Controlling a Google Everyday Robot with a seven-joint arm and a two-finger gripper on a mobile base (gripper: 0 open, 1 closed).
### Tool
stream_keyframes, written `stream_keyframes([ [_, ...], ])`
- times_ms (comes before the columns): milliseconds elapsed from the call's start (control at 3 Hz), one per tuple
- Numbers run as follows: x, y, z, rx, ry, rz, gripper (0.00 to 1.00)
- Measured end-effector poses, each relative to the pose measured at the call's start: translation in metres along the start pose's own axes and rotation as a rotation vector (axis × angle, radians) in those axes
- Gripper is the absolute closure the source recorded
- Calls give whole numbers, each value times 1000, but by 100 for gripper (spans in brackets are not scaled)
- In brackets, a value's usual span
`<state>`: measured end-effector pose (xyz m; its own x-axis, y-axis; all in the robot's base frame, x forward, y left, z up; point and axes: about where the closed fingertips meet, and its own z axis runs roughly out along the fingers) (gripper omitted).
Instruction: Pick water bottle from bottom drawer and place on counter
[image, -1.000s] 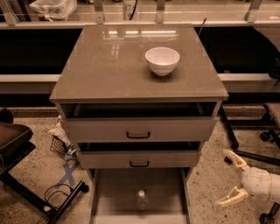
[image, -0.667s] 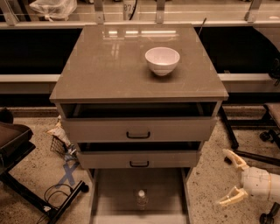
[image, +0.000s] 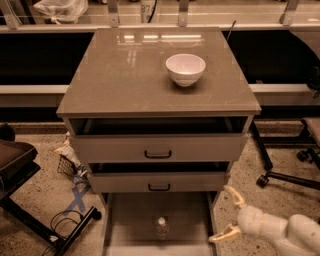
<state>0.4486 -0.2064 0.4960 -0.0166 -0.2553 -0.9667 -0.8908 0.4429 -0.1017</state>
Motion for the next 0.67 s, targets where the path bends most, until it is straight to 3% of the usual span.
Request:
stream_keyframes([
  [333, 40, 14, 43, 6, -43, 14, 0],
  [667, 81, 43, 92, -29, -75, 19, 0],
])
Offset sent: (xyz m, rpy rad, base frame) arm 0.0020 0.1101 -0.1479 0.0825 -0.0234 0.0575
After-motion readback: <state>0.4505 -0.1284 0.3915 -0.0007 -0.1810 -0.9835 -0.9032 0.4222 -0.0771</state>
